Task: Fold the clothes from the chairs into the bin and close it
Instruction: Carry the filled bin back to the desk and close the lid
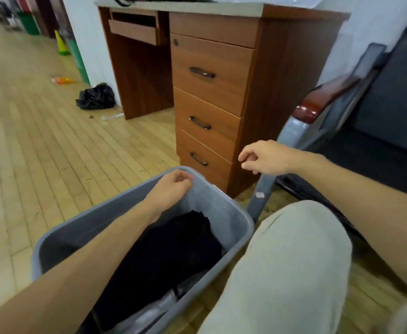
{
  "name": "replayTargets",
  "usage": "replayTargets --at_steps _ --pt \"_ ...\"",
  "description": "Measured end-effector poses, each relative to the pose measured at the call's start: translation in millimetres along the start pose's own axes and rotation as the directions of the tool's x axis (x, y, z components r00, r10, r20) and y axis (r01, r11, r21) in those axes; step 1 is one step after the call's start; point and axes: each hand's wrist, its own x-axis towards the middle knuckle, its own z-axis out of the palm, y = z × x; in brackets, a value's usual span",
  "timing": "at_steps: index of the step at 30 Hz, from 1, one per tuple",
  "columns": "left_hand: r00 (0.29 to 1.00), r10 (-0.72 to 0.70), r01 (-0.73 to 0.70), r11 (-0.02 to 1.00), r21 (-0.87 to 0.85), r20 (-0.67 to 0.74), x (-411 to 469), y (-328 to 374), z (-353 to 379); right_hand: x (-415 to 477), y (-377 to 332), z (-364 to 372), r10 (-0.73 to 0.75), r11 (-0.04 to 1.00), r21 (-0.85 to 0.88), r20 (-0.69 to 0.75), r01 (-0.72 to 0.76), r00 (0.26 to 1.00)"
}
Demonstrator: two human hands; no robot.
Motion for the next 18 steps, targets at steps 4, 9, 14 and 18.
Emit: replayTargets --at_steps 4,9,14,18 --pt "0.999 0.021 -0.019 0.999 -0.049 0.046 31 30 45 -10 61 -16 0.032 0.994 0.106 -0.065 -0.025 0.997" --pt "0.996 -0.073 0.079 0.988 -0.135 0.045 78 18 104 24 116 -10 0.105 0.926 0.373 -0.108 -0.058 0.989" --pt "0.986 -0.164 0.163 0.979 -0.12 0.005 132 -6 126 87 131 14 -0.058 0.978 0.2 0.011 0.054 0.998" --pt "0.965 -0.252 0.244 0.964 -0.107 -0.069 166 -22 135 142 143 31 -0.121 0.987 0.124 0.152 0.102 0.981"
